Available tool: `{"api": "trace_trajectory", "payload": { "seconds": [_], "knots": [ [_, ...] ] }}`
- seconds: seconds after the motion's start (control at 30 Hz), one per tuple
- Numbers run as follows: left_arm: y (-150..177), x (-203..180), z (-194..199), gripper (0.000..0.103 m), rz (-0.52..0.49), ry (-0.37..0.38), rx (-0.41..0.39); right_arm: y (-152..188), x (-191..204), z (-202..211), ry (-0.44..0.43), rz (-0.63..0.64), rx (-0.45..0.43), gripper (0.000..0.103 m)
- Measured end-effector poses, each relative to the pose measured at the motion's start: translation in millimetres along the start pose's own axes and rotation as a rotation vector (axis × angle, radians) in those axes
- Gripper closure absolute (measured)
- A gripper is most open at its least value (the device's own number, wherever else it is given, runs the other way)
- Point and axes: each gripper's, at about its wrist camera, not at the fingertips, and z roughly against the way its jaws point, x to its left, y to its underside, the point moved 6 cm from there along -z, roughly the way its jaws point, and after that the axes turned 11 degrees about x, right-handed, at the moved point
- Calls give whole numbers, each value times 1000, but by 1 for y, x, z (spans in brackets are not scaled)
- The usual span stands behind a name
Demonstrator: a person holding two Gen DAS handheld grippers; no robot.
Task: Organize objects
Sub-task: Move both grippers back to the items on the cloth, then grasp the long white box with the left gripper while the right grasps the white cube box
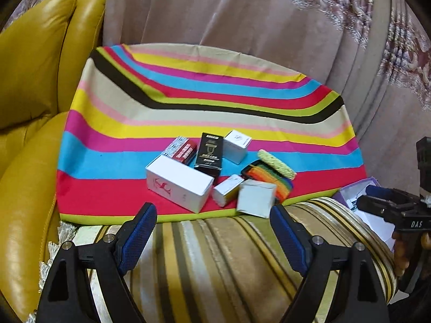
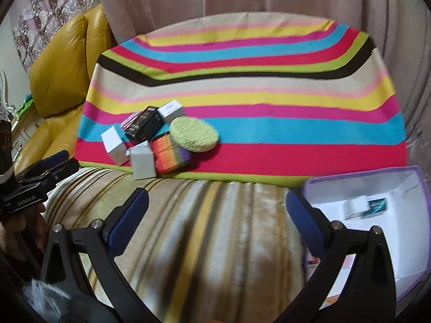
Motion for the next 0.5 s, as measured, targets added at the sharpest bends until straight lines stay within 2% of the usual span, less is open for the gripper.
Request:
{"api": "trace_trajectory", "payload": {
  "seconds": [0.17, 0.5],
  "knots": [
    [-6, 13, -15, 16, 16, 24, 50, -7, 29, -16, -43, 60, 36, 1],
    [-30, 34, -50, 16, -57, 13, 144, -28, 69, -57, -90, 156, 120, 5]
  ]
}}
